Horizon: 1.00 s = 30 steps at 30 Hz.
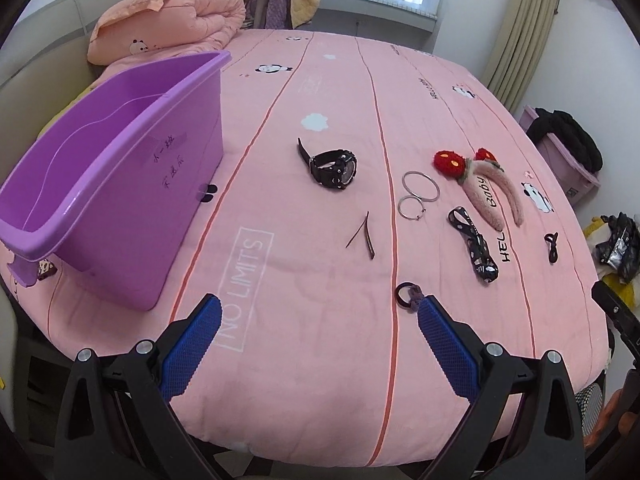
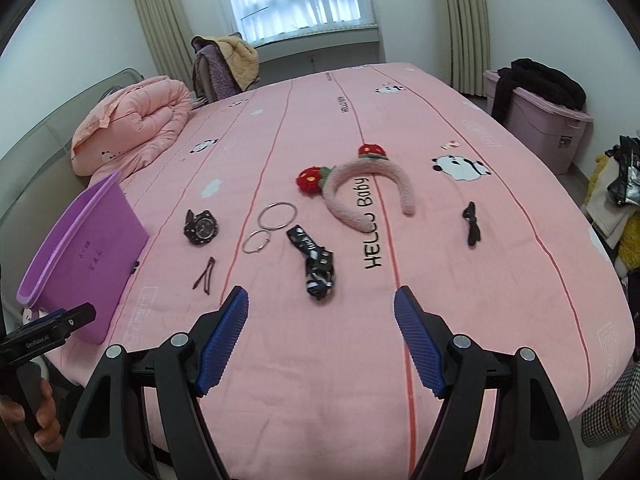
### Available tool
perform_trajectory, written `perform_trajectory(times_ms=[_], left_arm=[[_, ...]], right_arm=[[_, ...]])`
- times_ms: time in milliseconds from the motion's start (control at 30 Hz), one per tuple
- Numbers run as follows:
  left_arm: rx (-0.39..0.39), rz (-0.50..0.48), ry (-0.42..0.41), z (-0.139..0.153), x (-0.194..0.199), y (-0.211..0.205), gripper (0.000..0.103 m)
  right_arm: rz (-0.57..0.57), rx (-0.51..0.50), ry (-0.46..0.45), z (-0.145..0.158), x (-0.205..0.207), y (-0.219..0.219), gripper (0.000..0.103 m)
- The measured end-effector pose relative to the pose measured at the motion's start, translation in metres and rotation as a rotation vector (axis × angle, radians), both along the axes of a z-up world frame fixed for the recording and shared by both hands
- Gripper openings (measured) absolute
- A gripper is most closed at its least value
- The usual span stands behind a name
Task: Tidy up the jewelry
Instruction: 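Move both tools back over the remaining jewelry, then grasp the purple scrunchie with the left tool while the right tool grasps the black bow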
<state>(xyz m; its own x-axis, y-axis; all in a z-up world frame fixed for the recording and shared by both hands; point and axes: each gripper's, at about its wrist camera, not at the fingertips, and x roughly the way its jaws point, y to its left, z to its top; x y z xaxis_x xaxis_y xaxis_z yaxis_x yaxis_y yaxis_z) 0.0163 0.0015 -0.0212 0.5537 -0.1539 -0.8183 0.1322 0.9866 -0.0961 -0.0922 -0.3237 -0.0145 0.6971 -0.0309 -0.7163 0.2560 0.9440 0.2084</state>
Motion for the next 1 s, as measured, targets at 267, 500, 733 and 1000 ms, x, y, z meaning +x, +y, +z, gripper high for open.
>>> perform_trajectory(times_ms=[267,500,733,1000], left_arm=[[-0.023,0.008,0.048,-0.021,0.018,-0.023,0.097],[0.000,0.003,0.075,-0.044,0.028,-0.043,0.097],[0.003,-0.024,0.145,-0.073,0.034,-0.068,0.097],[0.006,-0.025,0.202,-0.103,0.040,-0.095,0.097]], right_arm=[[-0.076,-0.012,0.020,-0.018,0.001,-0.041,0.072],[-0.104,-0.029,0.050,-0.036,0.011,-0.070,0.072],[-0.132,-0.028,0.086,-0.059,0.021,-0.097,0.072],[-0.153,-0.021,0.105,-0.081,0.043,-0.125,0.072]])
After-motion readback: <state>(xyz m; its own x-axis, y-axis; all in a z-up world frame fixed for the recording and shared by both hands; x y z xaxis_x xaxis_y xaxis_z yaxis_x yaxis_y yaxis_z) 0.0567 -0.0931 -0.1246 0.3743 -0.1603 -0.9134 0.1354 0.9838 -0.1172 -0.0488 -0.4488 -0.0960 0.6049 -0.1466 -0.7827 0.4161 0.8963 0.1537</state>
